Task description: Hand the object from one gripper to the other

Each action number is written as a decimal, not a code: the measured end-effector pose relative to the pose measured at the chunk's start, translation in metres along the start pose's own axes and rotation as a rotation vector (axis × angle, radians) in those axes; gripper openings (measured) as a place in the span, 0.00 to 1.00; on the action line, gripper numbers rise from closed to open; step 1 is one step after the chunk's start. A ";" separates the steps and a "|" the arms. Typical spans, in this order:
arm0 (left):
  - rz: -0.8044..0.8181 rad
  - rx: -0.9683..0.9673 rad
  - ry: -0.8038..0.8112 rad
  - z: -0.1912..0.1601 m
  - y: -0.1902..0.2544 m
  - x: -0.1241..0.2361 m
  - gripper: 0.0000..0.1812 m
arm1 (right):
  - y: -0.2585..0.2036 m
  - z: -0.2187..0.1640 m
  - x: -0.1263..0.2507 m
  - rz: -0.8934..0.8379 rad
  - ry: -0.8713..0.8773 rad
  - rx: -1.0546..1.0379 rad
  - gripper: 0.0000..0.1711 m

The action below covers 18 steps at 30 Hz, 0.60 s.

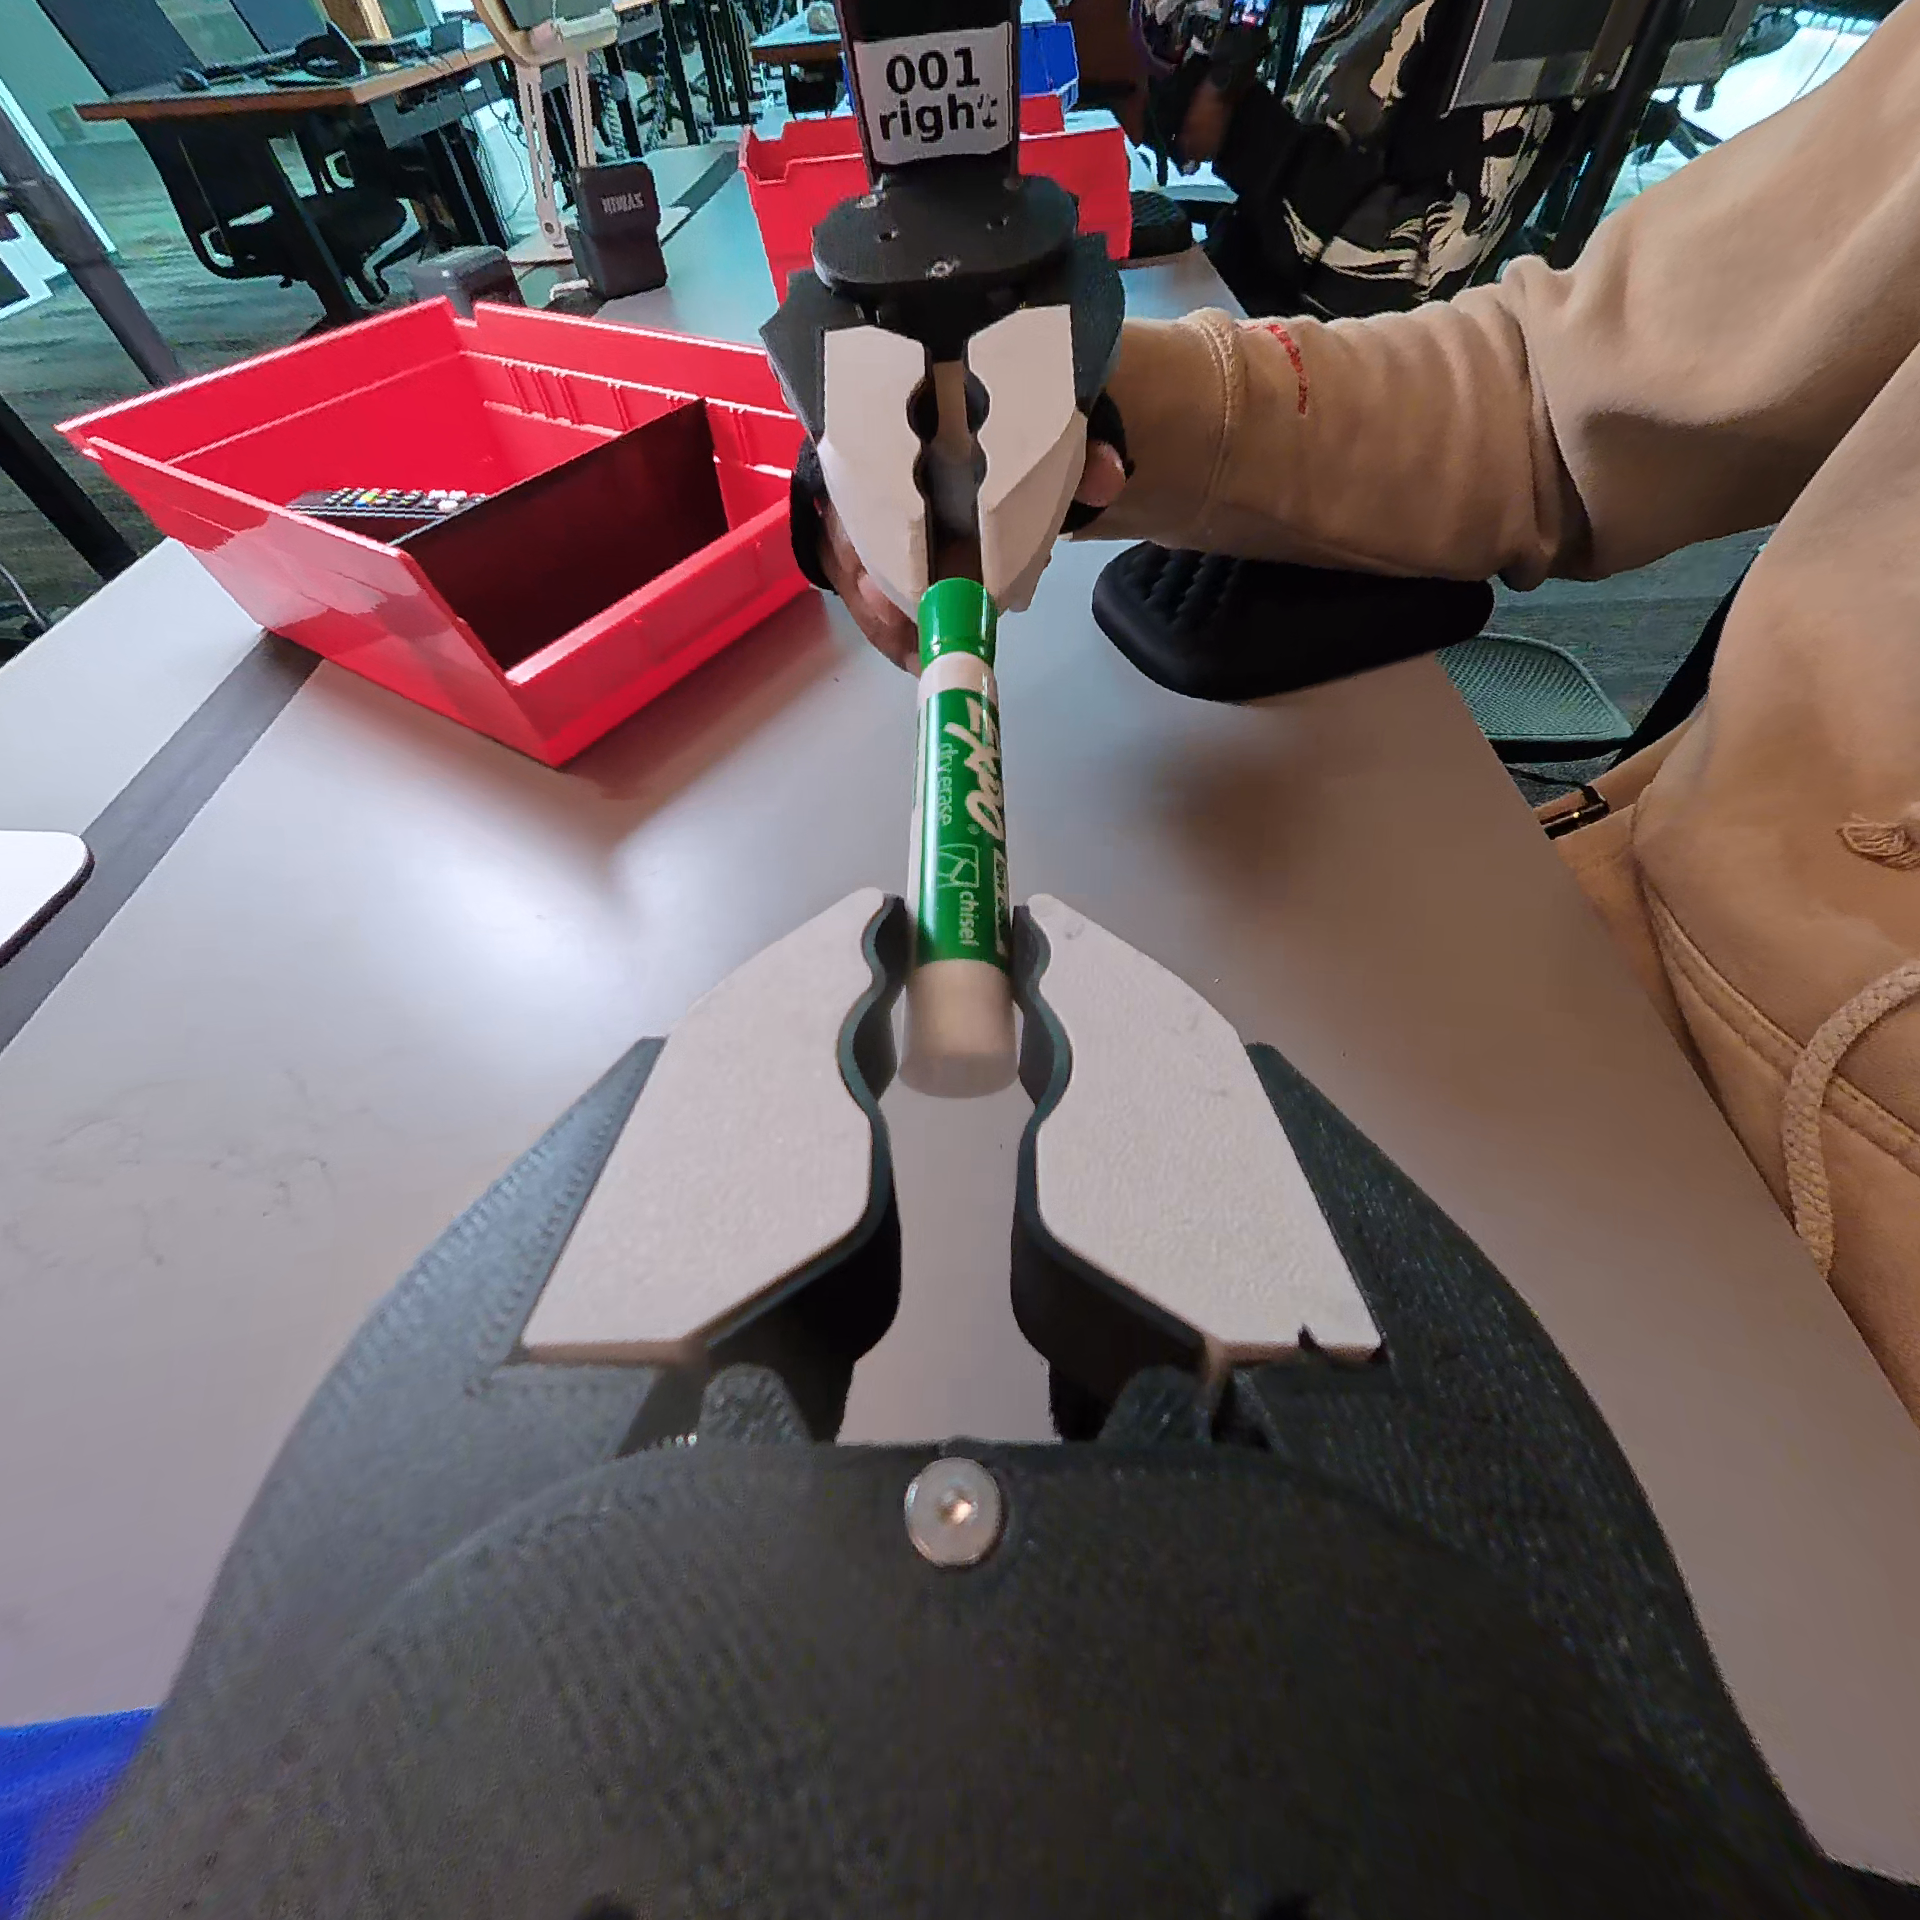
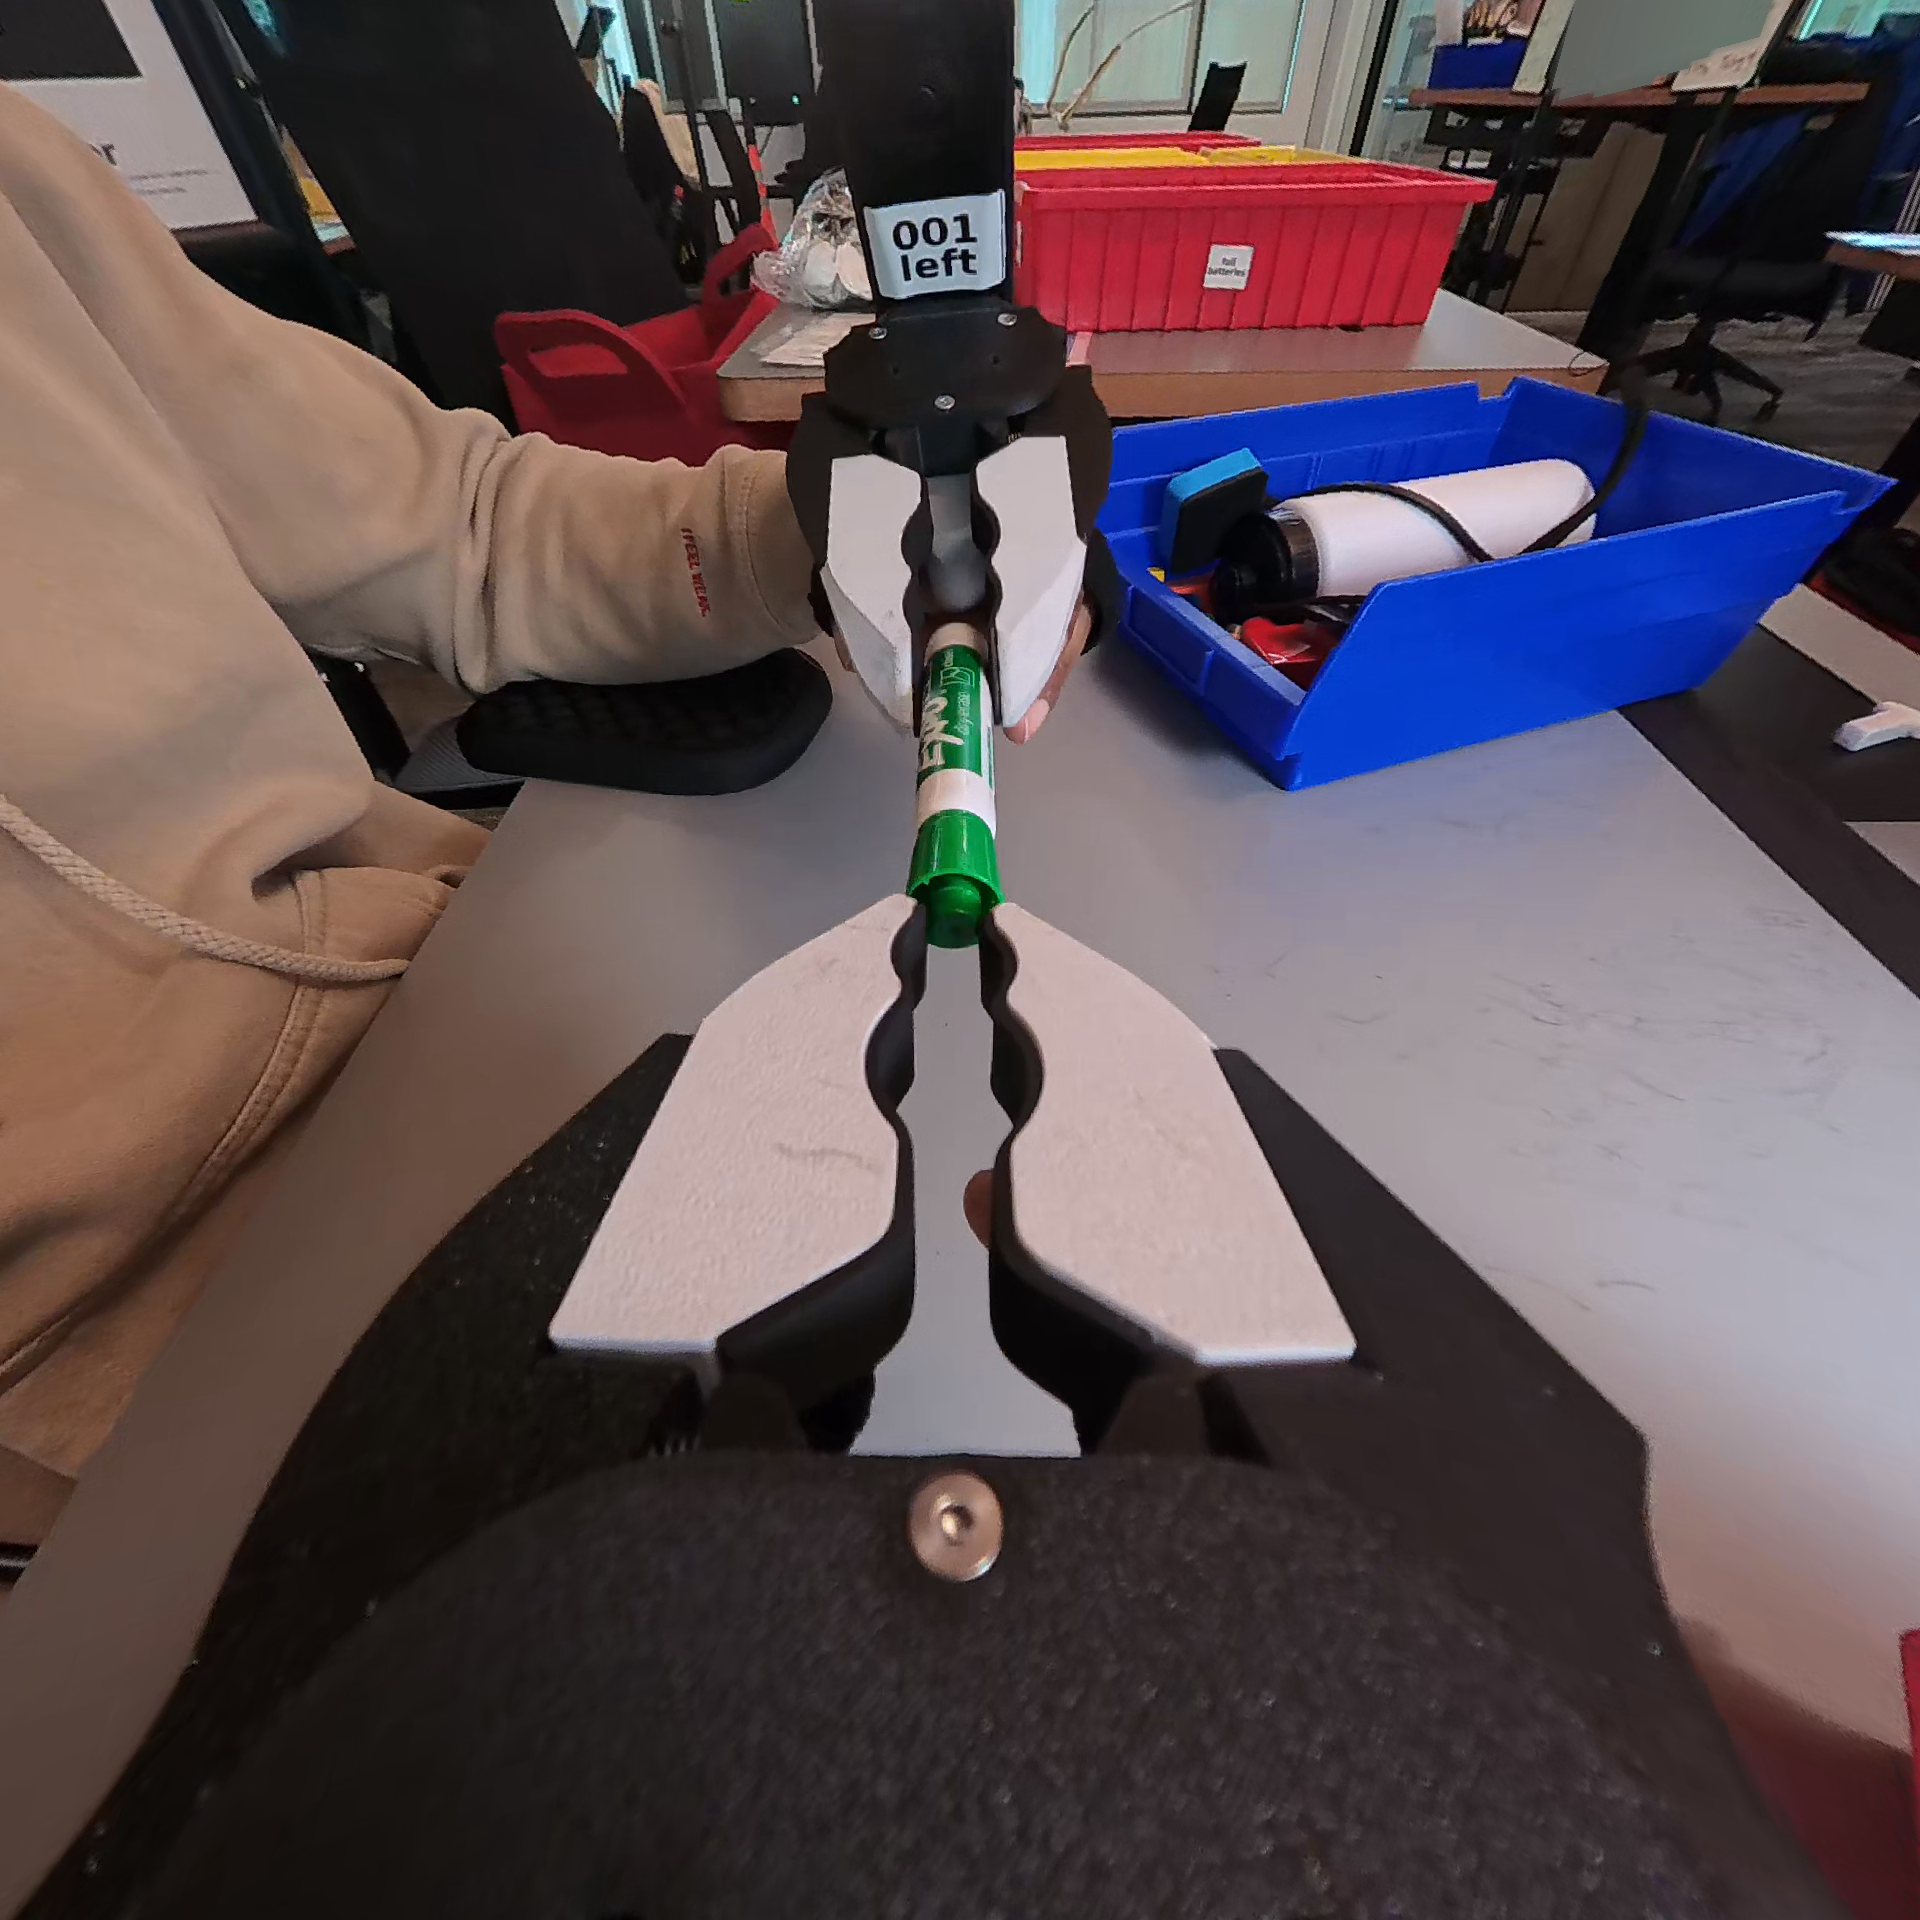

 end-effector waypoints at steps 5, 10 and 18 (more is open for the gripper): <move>0.002 -0.005 0.001 -0.001 0.001 -0.001 0.11 | -0.001 0.006 0.001 0.012 0.022 -0.013 0.05; 0.034 0.020 0.077 0.004 -0.004 0.004 0.23 | 0.001 0.017 0.011 -0.013 0.066 -0.003 0.05; 0.066 0.080 0.102 -0.001 -0.015 0.005 0.26 | 0.010 0.055 0.076 -0.084 0.329 -0.016 0.05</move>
Point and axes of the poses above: each gripper's, where its closed fingertips meet, x back along the fingers, z out of its top, y = z × x across the jaws, the point moved 4 cm from there along x, back along the fingers, and after that the axes turned 1 degree about -x, right-handed, at the moved point
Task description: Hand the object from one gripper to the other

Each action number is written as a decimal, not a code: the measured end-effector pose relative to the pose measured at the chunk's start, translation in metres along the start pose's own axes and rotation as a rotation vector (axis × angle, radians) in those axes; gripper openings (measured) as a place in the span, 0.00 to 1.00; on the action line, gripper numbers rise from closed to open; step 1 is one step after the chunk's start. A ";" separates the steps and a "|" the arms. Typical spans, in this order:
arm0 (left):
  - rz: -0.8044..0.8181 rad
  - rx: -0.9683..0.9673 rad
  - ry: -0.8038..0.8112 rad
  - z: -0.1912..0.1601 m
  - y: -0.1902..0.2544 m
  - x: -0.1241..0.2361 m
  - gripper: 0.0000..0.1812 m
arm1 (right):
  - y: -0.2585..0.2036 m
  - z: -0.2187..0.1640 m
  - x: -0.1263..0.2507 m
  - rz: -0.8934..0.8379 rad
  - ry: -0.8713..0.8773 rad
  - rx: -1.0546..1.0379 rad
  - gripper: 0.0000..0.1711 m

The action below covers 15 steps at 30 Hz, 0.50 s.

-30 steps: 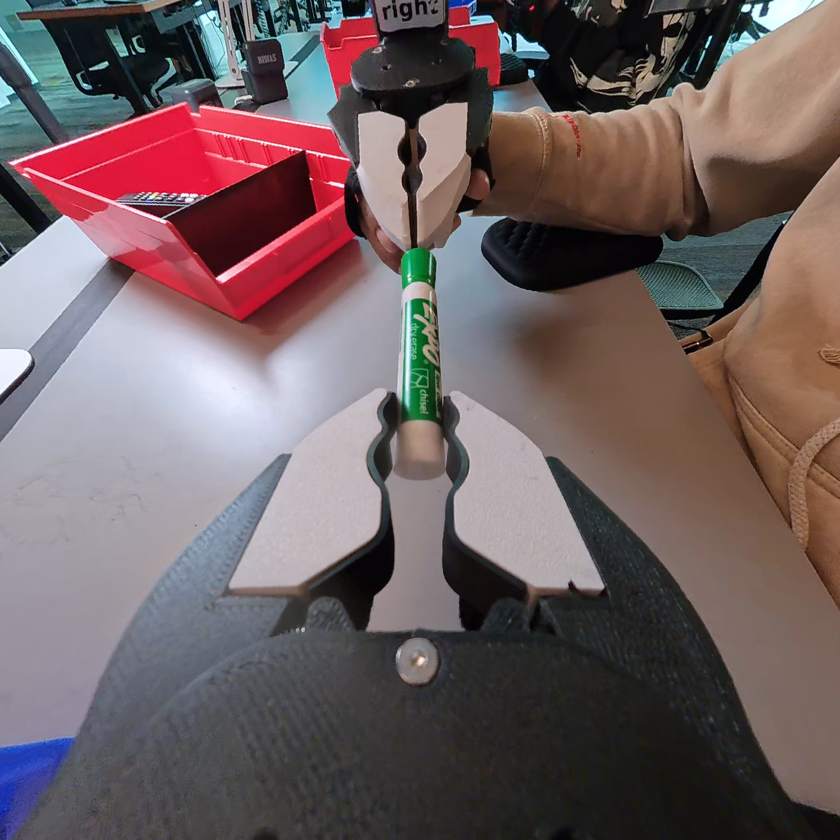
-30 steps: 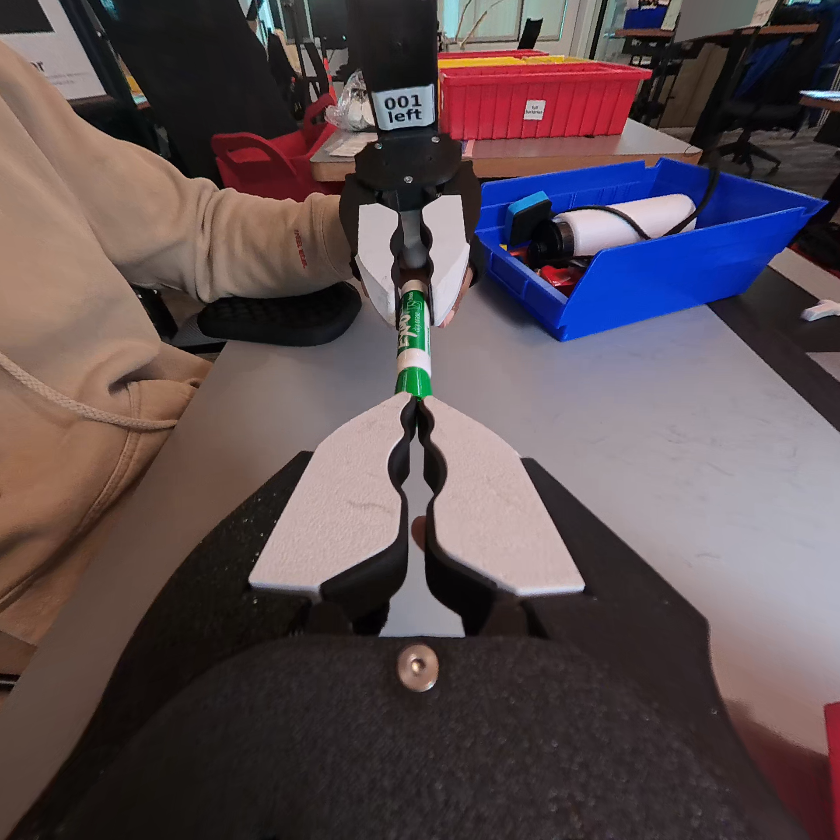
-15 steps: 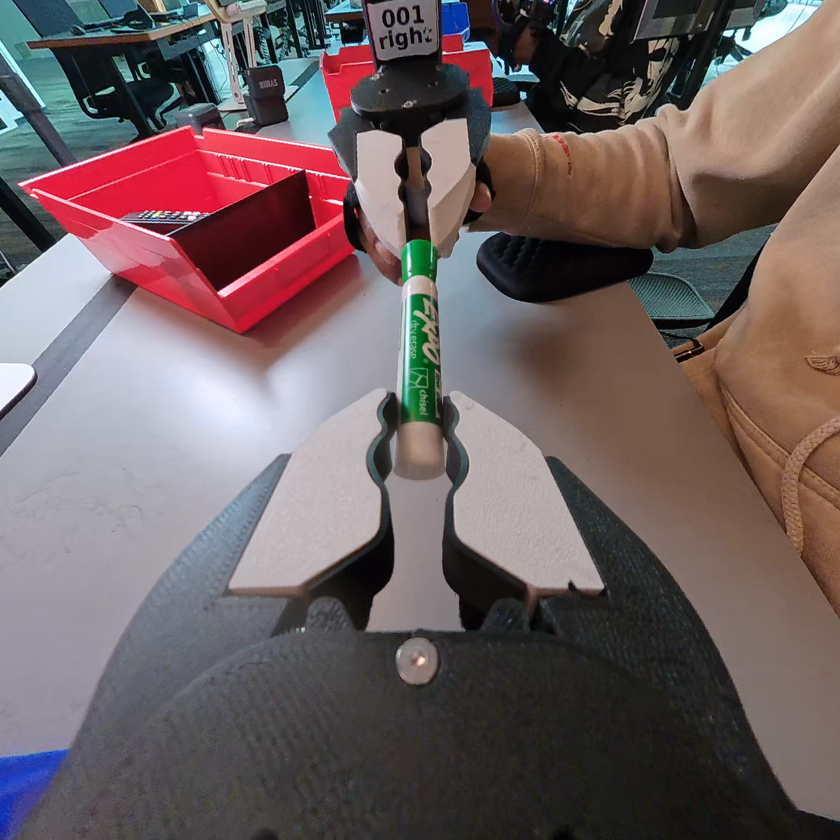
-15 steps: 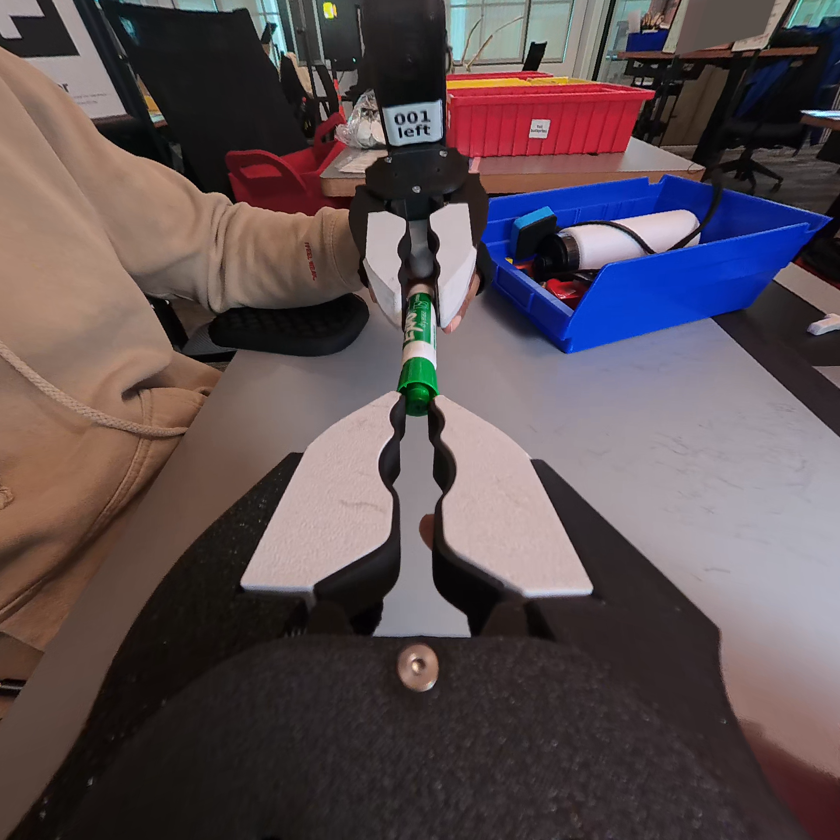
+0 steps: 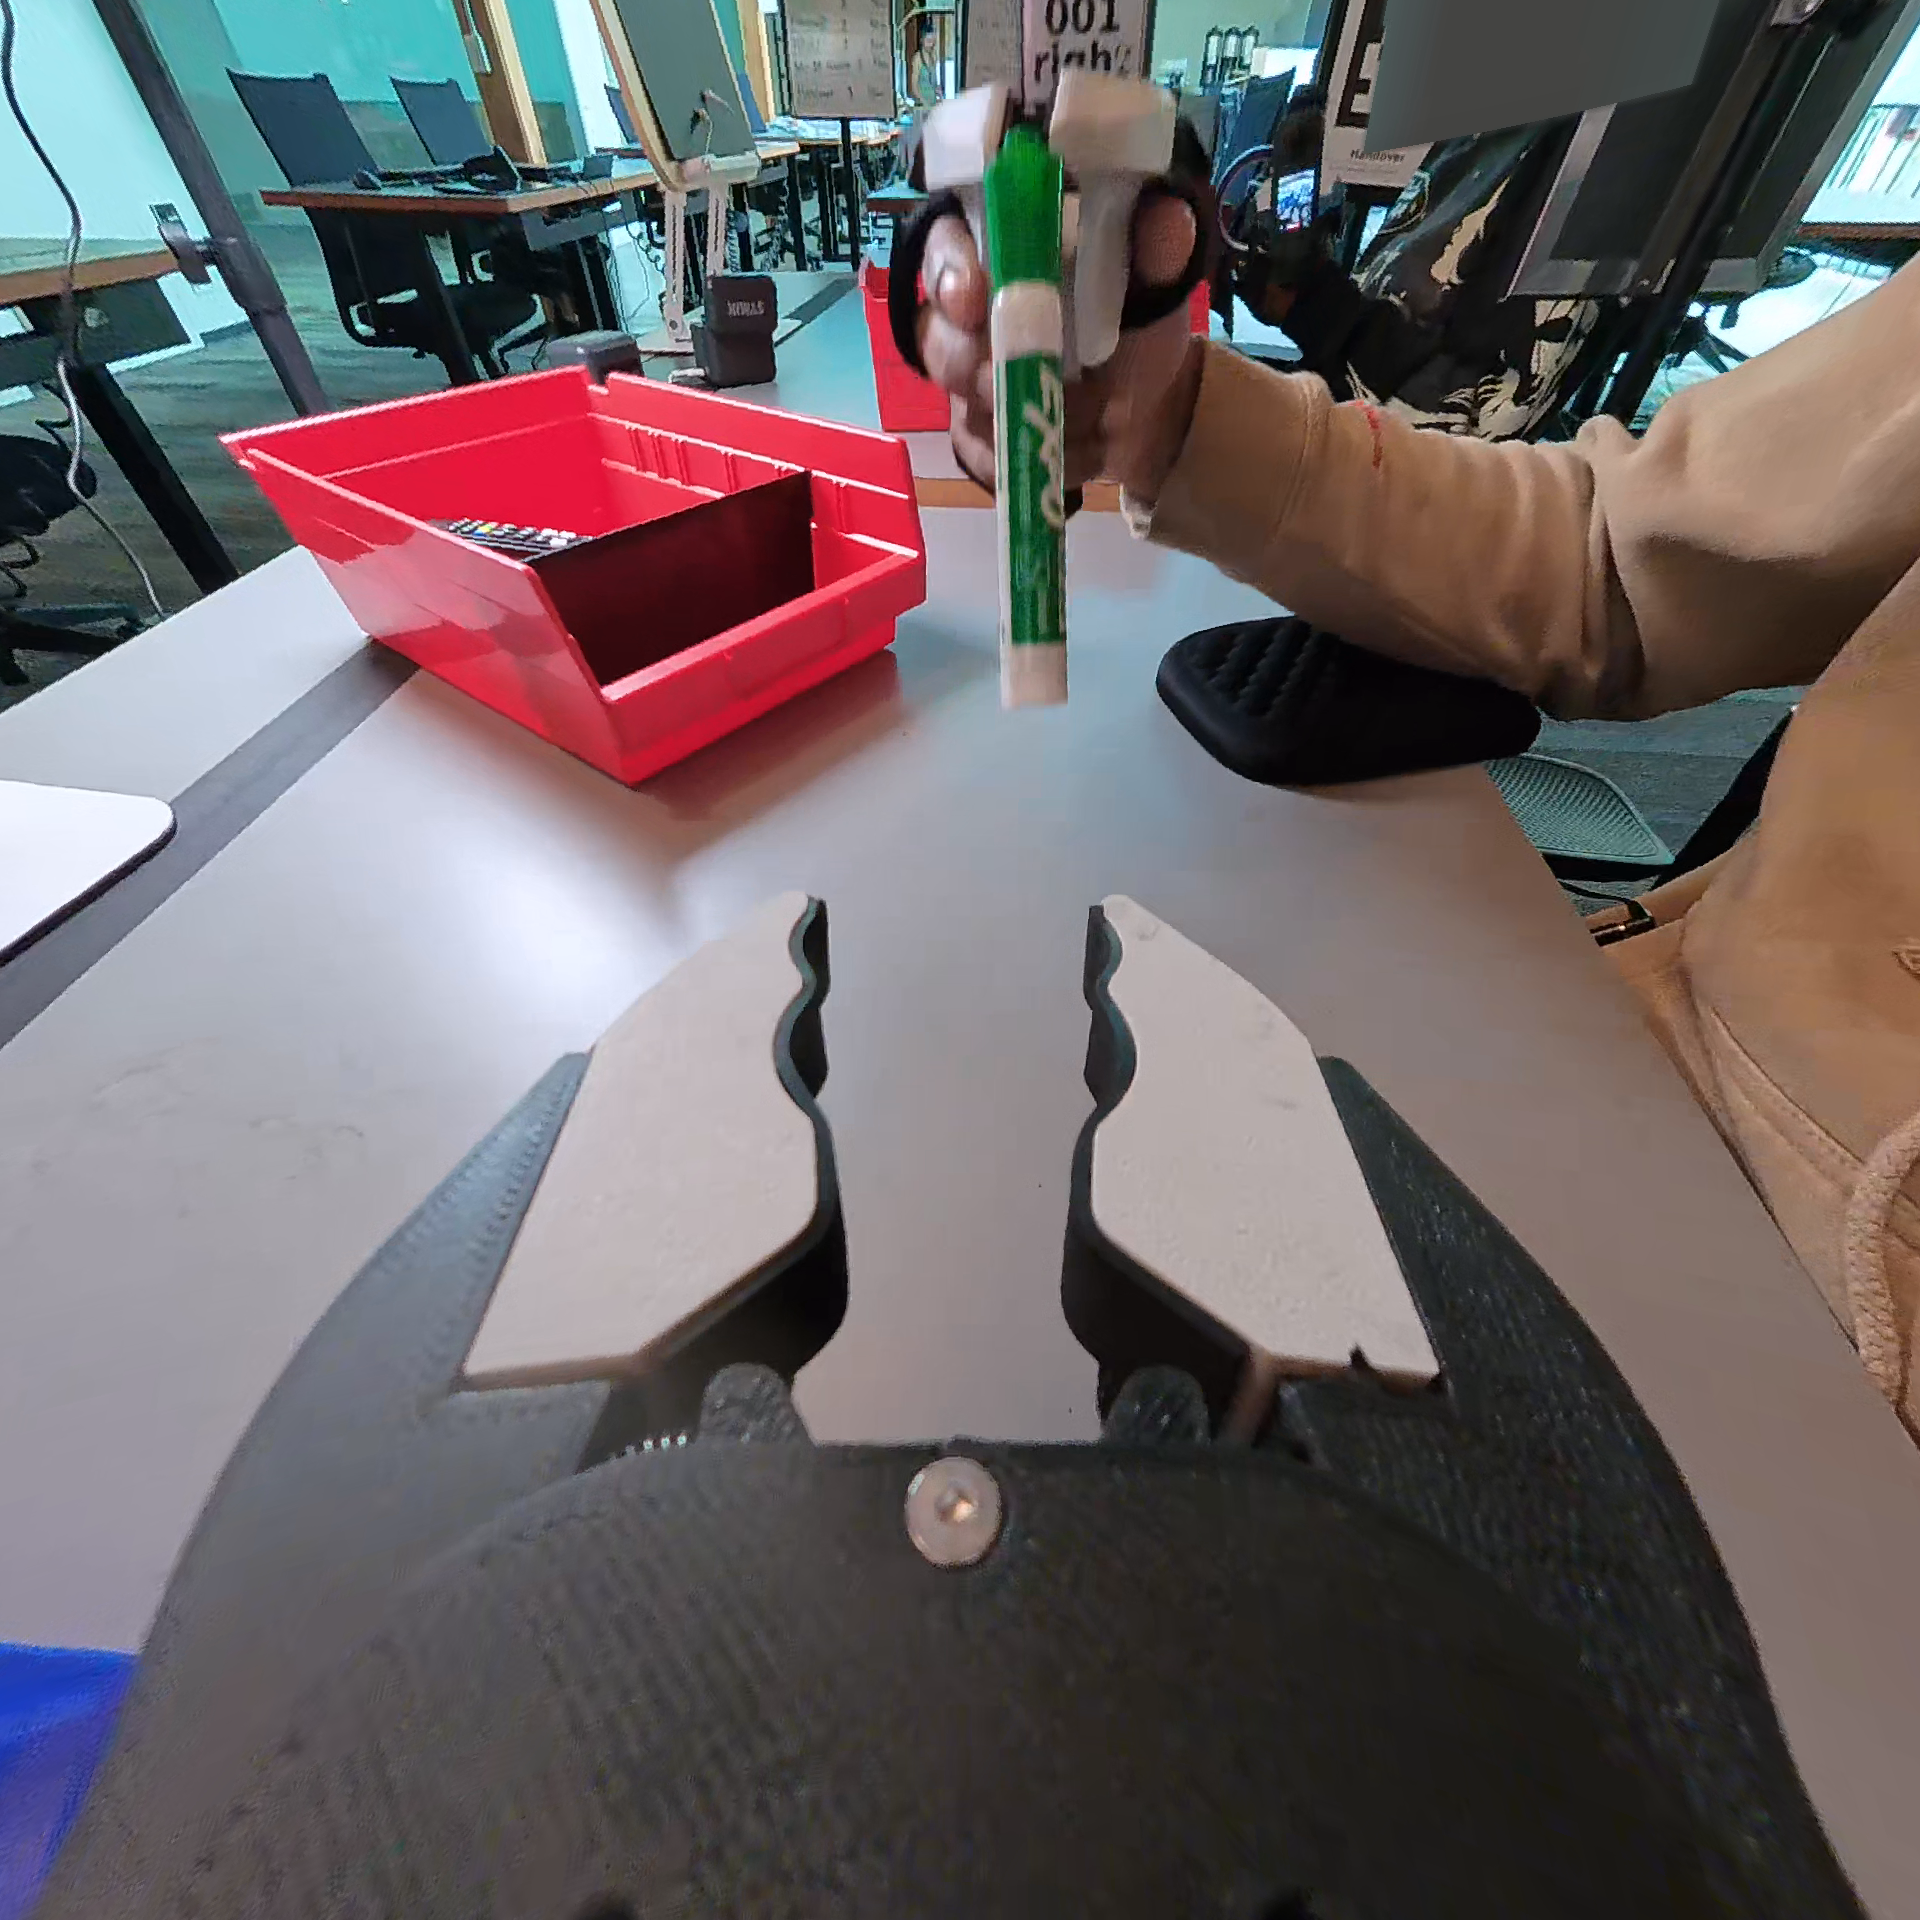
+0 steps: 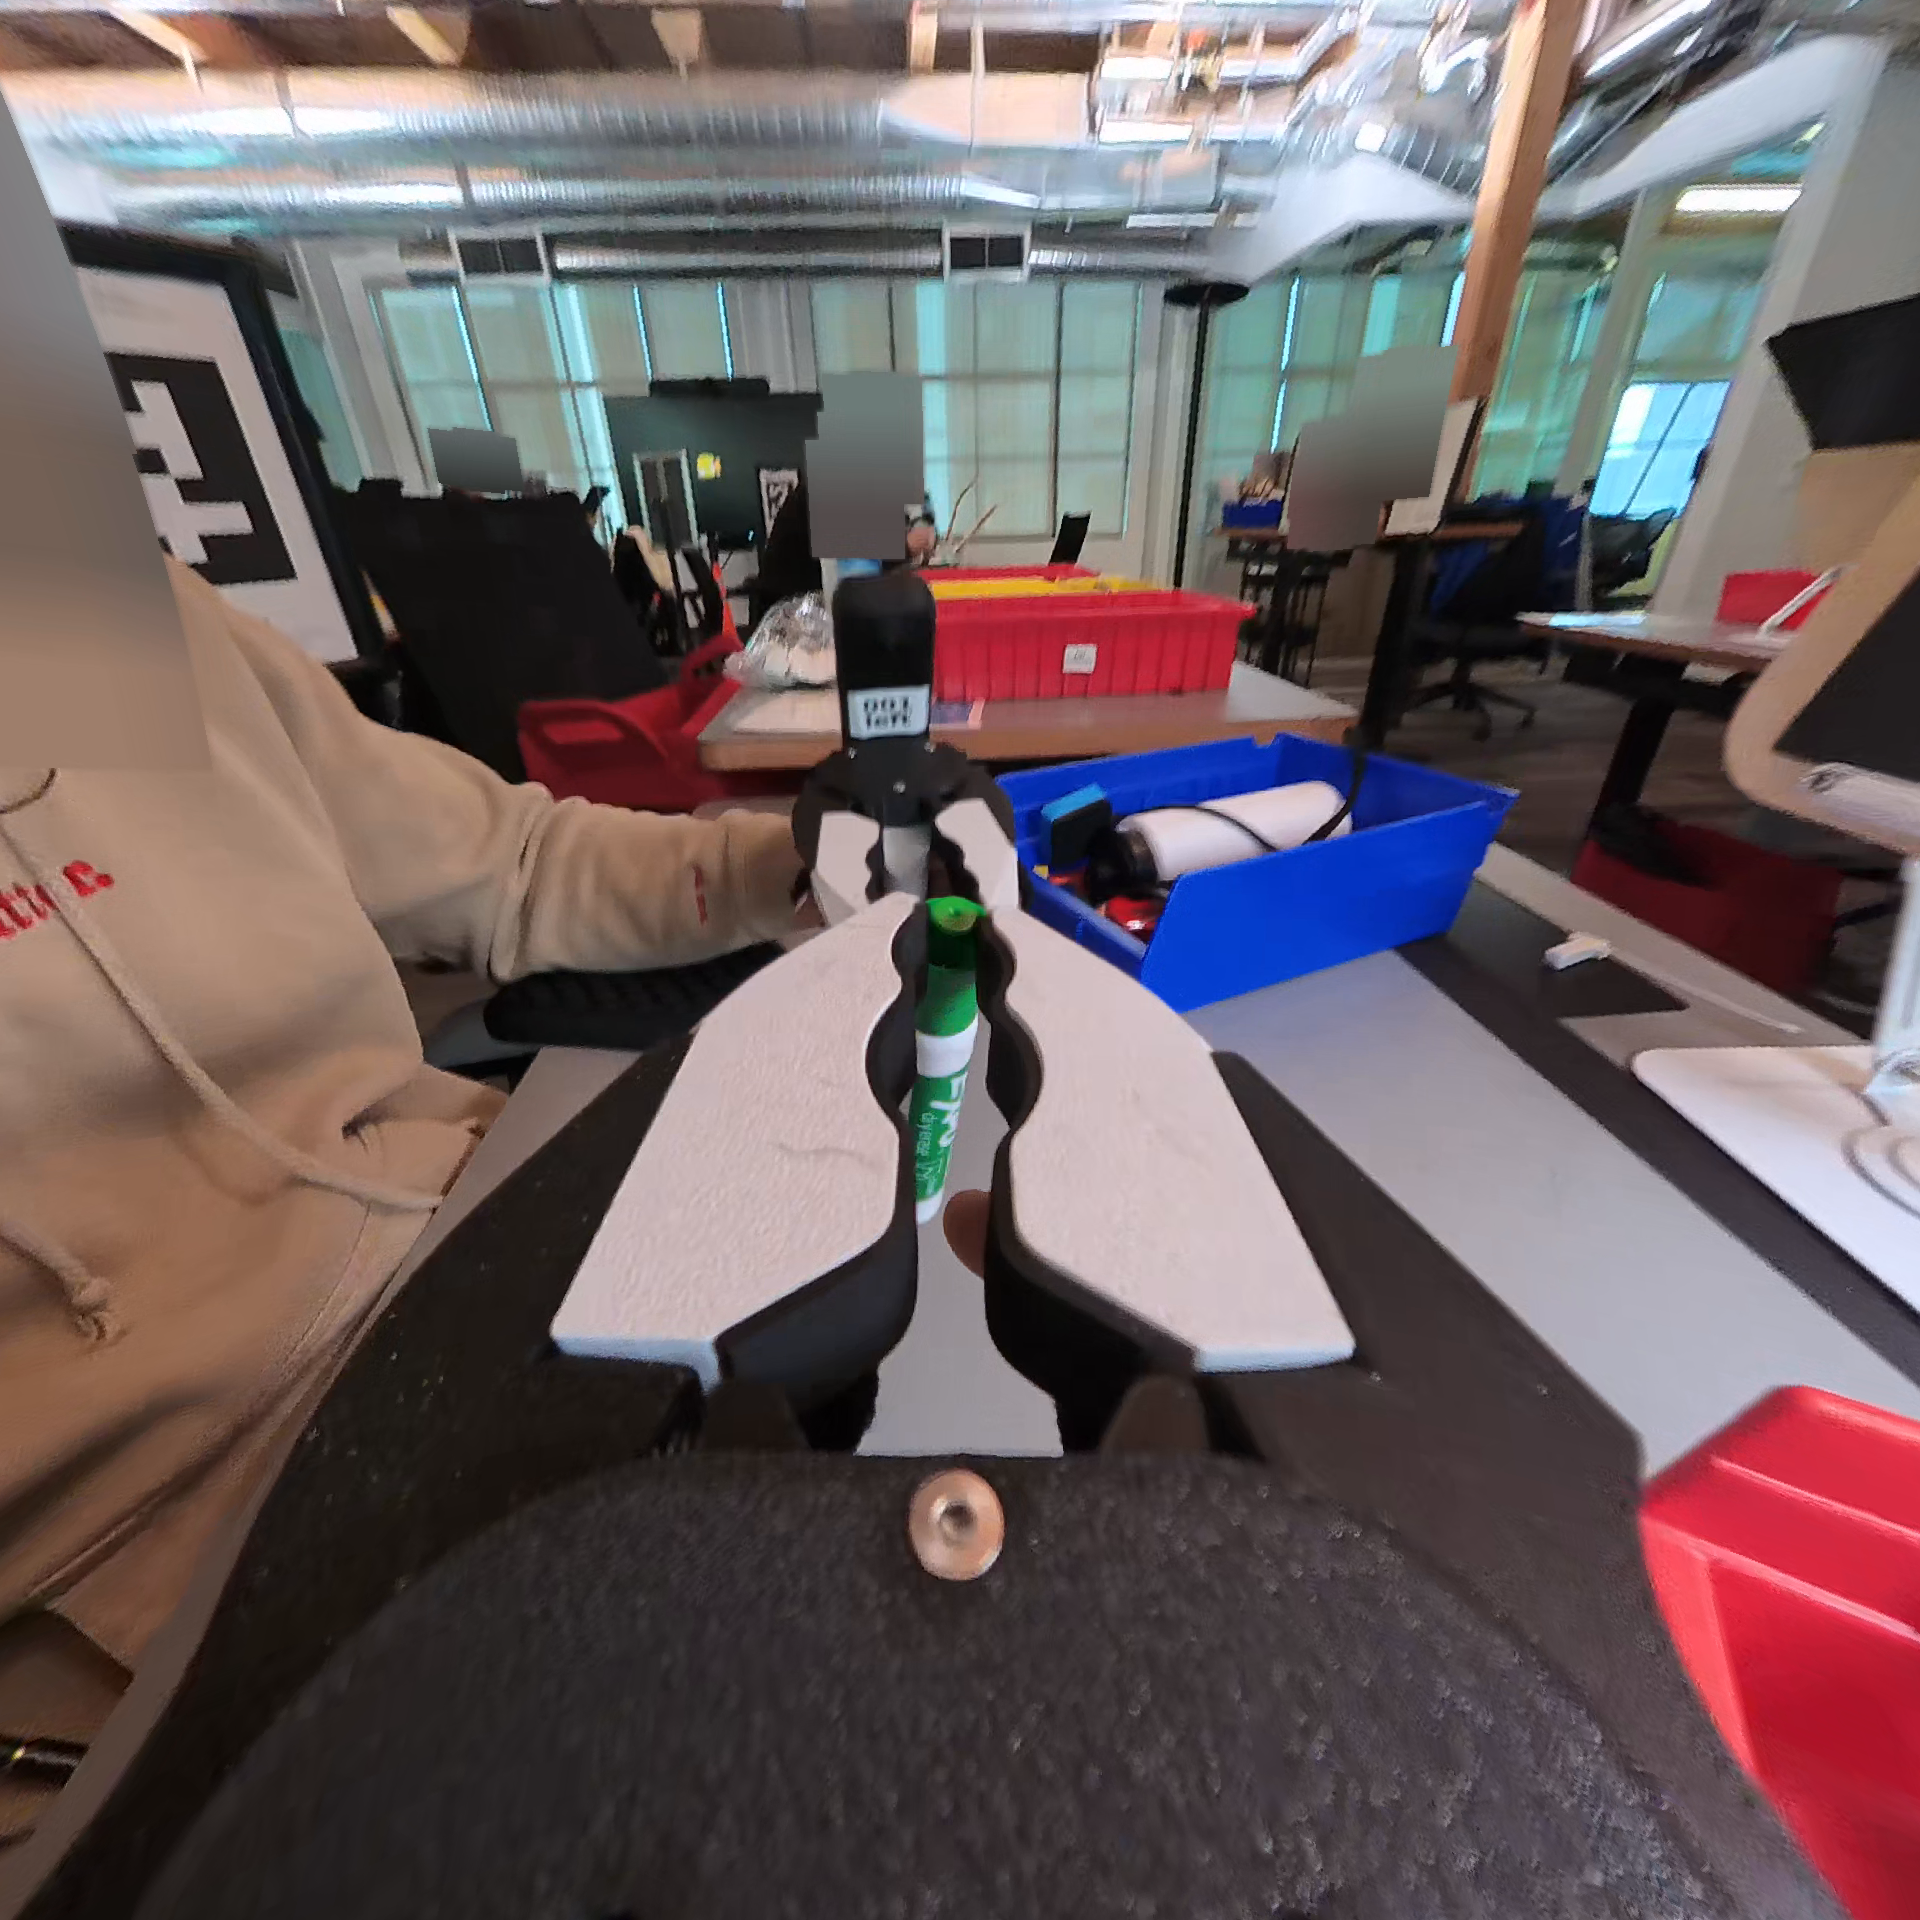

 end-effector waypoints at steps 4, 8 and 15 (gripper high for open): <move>-0.005 0.013 -0.017 -0.006 0.000 -0.005 0.26 | 0.000 0.013 0.016 -0.037 0.040 0.029 0.05; -0.025 0.039 -0.009 -0.006 0.004 -0.013 0.25 | -0.001 0.011 0.013 -0.031 0.032 0.030 0.05; -0.092 0.057 -0.005 0.004 0.033 -0.053 0.25 | -0.016 -0.019 -0.035 0.073 -0.091 -0.007 0.05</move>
Point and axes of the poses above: each gripper's, where its closed fingertips meet, x back along the fingers, z out of its top, y = z × x across the jaws, the point moved 4 cm from there along x, back along the fingers, and after that the axes turned 1 degree about -x, right-handed, at the moved point
